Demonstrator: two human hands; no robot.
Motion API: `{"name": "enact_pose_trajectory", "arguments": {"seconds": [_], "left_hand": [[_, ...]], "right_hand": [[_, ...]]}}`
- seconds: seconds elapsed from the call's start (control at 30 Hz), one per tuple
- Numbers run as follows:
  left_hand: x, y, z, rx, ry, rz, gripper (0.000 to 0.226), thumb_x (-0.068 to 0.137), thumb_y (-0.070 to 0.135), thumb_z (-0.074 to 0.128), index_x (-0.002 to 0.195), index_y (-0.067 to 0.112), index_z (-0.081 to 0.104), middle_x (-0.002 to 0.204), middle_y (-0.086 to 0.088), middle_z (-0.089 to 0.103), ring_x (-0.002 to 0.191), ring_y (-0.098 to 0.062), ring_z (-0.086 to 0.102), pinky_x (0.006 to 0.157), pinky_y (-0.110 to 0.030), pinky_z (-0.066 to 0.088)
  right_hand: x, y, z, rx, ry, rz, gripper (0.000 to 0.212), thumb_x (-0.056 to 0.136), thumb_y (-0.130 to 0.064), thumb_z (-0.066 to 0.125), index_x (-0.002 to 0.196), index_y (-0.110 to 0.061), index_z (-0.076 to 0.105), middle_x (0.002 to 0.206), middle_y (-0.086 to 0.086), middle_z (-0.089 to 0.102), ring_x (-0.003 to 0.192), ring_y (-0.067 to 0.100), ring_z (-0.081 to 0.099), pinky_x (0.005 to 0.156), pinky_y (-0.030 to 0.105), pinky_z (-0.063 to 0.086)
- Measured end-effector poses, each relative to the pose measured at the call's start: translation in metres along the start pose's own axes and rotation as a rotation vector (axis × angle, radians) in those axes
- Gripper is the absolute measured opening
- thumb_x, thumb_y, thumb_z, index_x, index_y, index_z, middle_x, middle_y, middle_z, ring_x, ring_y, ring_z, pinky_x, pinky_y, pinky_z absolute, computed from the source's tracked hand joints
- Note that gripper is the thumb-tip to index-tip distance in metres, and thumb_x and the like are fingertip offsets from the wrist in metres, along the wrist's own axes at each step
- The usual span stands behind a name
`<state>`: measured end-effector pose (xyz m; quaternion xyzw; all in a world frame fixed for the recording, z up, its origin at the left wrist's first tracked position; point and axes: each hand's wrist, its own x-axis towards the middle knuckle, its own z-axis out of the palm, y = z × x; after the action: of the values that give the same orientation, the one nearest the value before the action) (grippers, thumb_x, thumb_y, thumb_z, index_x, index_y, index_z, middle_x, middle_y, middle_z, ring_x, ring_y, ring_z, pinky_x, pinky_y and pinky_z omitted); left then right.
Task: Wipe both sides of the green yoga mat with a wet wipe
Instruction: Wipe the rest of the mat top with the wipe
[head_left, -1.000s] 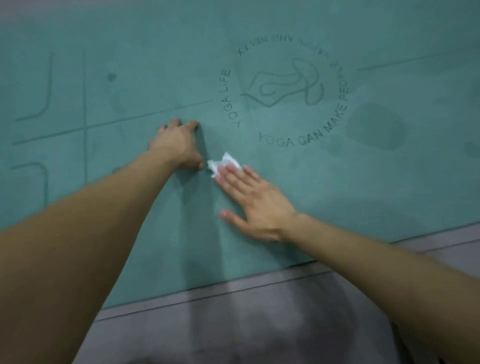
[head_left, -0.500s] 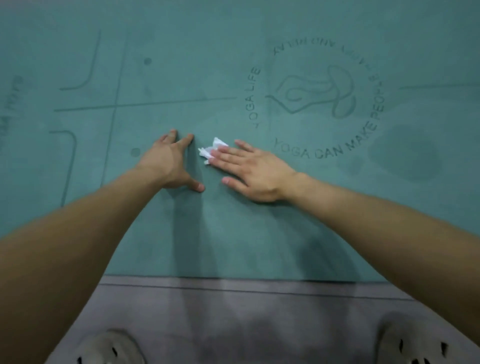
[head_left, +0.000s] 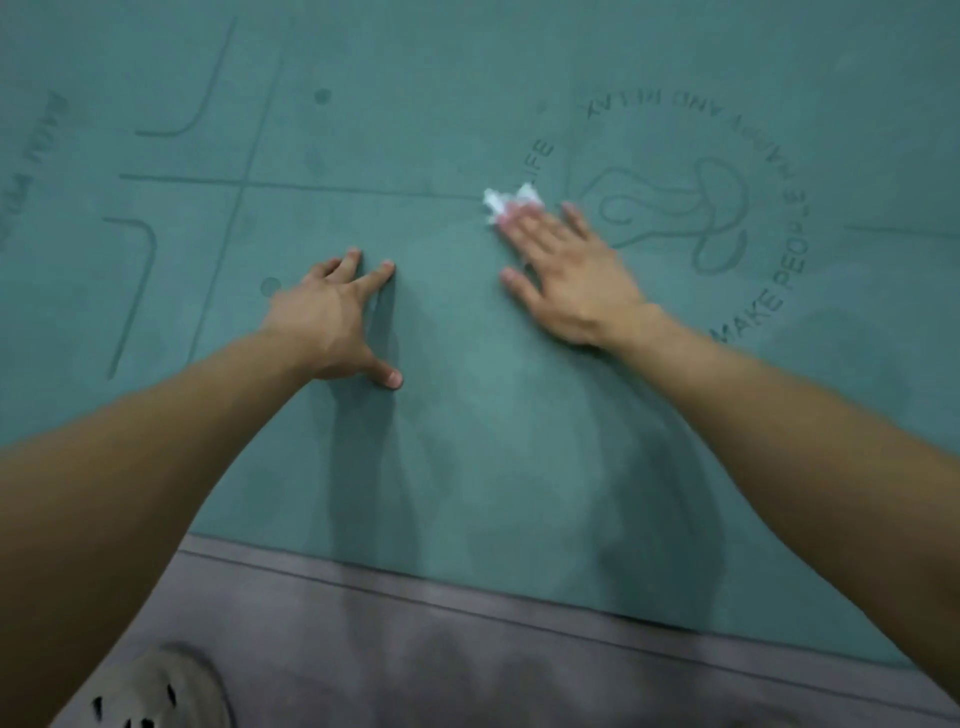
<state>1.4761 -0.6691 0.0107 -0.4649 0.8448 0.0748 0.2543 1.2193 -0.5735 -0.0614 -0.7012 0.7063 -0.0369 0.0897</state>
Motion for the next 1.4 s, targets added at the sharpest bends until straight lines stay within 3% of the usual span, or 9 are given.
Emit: {"name": "enact_pose_trajectory", "arguments": {"seconds": [0.1, 0.3, 0.53, 0.7, 0.77, 0.93, 1.07, 1.3, 1.4], "left_hand": [[0.0, 0.002, -0.002, -0.01, -0.009, -0.013, 0.151, 0.046, 0.083, 0.088, 0.165, 0.05, 0.002, 0.177, 0.008, 0.0, 0.162, -0.019, 0.009, 0.119, -0.057, 0.038], [0.001, 0.006, -0.004, -0.01, -0.02, -0.027, 0.154, 0.044, 0.082, 0.089, 0.166, 0.048, 0.002, 0.177, 0.008, 0.003, 0.162, -0.019, 0.01, 0.119, -0.055, 0.036], [0.005, 0.0, 0.003, -0.035, -0.012, -0.017, 0.156, 0.04, 0.082, 0.09, 0.165, 0.051, 0.002, 0.177, 0.008, 0.002, 0.161, -0.019, 0.009, 0.118, -0.061, 0.039], [0.002, 0.004, -0.006, -0.012, -0.008, -0.014, 0.156, 0.04, 0.081, 0.091, 0.166, 0.048, 0.005, 0.177, 0.004, 0.006, 0.161, -0.023, 0.013, 0.118, -0.058, 0.038], [0.0, 0.006, -0.008, -0.009, -0.007, -0.018, 0.156, 0.041, 0.081, 0.091, 0.166, 0.047, 0.005, 0.177, 0.004, 0.007, 0.161, -0.023, 0.014, 0.118, -0.055, 0.038], [0.0, 0.007, -0.009, 0.001, -0.017, 0.002, 0.155, 0.042, 0.082, 0.09, 0.166, 0.048, 0.004, 0.177, 0.004, 0.005, 0.161, -0.023, 0.013, 0.115, -0.059, 0.039], [-0.002, 0.006, -0.009, 0.016, -0.01, 0.006, 0.155, 0.043, 0.083, 0.089, 0.166, 0.047, 0.003, 0.177, 0.004, 0.005, 0.161, -0.024, 0.014, 0.115, -0.059, 0.038], [0.005, 0.006, -0.007, 0.008, -0.026, 0.004, 0.159, 0.036, 0.08, 0.093, 0.167, 0.043, 0.01, 0.175, -0.001, 0.015, 0.157, -0.031, 0.023, 0.114, -0.055, 0.042], [0.023, 0.005, -0.003, 0.035, -0.03, 0.009, 0.147, 0.035, 0.08, 0.093, 0.162, 0.034, 0.034, 0.157, -0.009, 0.043, 0.14, -0.037, 0.047, 0.11, -0.05, 0.05]], "right_hand": [[0.009, 0.029, -0.008, 0.095, 0.043, 0.375, 0.081, 0.103, -0.065, 0.014, 0.169, -0.019, 0.008, 0.177, -0.001, 0.003, 0.163, 0.014, -0.002, 0.132, 0.046, -0.002], [0.034, -0.103, 0.008, 0.092, -0.081, -0.093, 0.076, 0.107, -0.062, 0.019, 0.169, -0.017, 0.013, 0.176, -0.001, 0.014, 0.162, 0.011, 0.004, 0.131, 0.043, -0.001], [-0.051, 0.044, 0.001, 0.031, 0.126, 0.586, 0.081, 0.104, -0.066, 0.014, 0.168, -0.016, 0.019, 0.176, 0.003, 0.014, 0.163, 0.016, 0.004, 0.132, 0.046, 0.0], [0.015, -0.084, 0.014, 0.166, 0.026, 0.214, 0.082, 0.104, -0.066, 0.02, 0.168, -0.015, 0.017, 0.176, 0.004, 0.014, 0.163, 0.015, 0.004, 0.131, 0.042, 0.0], [0.017, -0.077, 0.009, 0.142, -0.032, 0.157, 0.078, 0.106, -0.063, 0.02, 0.168, -0.016, 0.016, 0.175, -0.001, 0.017, 0.162, 0.011, 0.007, 0.131, 0.042, 0.0], [-0.046, 0.055, -0.002, -0.016, 0.051, 0.491, 0.078, 0.105, -0.066, 0.009, 0.168, -0.021, 0.02, 0.175, 0.004, 0.018, 0.162, 0.02, 0.011, 0.132, 0.049, 0.001], [-0.027, 0.04, -0.009, -0.003, 0.02, 0.597, 0.099, 0.099, -0.076, 0.005, 0.165, -0.004, 0.024, 0.172, 0.016, 0.024, 0.161, 0.027, 0.013, 0.132, 0.045, -0.003], [-0.046, 0.019, -0.024, -0.057, -0.152, 0.22, 0.072, 0.109, -0.054, 0.031, 0.164, -0.008, 0.028, 0.174, 0.01, 0.022, 0.161, 0.023, 0.017, 0.132, 0.046, 0.007], [-0.064, 0.037, -0.039, -0.132, -0.274, -0.024, 0.067, 0.11, -0.05, 0.031, 0.165, -0.012, 0.028, 0.174, 0.005, 0.021, 0.16, 0.02, 0.019, 0.131, 0.046, 0.011]]}}
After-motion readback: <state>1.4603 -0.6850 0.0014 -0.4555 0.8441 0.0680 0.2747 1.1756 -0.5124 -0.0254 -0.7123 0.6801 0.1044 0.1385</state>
